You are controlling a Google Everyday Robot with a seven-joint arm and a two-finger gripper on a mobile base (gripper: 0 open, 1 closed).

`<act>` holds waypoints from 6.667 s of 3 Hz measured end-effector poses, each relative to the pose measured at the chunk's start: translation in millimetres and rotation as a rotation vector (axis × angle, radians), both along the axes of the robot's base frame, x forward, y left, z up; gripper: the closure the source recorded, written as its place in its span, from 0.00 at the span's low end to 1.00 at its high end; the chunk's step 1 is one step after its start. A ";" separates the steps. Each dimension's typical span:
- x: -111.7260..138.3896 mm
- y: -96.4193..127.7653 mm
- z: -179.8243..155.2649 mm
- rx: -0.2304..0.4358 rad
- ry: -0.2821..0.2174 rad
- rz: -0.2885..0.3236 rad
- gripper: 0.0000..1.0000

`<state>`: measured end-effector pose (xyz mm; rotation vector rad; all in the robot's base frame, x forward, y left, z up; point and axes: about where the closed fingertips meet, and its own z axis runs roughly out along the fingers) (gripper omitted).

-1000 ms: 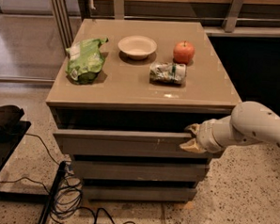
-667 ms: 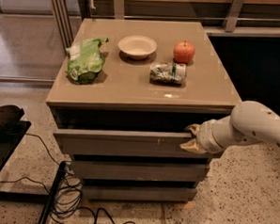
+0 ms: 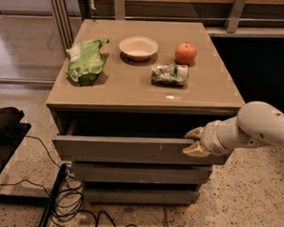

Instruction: Open top drawer

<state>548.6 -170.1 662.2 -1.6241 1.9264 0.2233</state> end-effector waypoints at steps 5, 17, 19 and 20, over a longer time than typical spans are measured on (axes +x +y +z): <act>-14.9 -1.5 -1.6 0.004 0.007 -0.013 0.38; -109.3 1.2 8.6 0.011 -0.025 0.012 1.00; -132.6 1.6 6.5 0.002 -0.022 0.004 1.00; -132.6 1.7 6.5 0.002 -0.022 0.004 0.82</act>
Offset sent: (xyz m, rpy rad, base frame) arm -0.0154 -0.0017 -0.0016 0.0044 0.0068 -0.0129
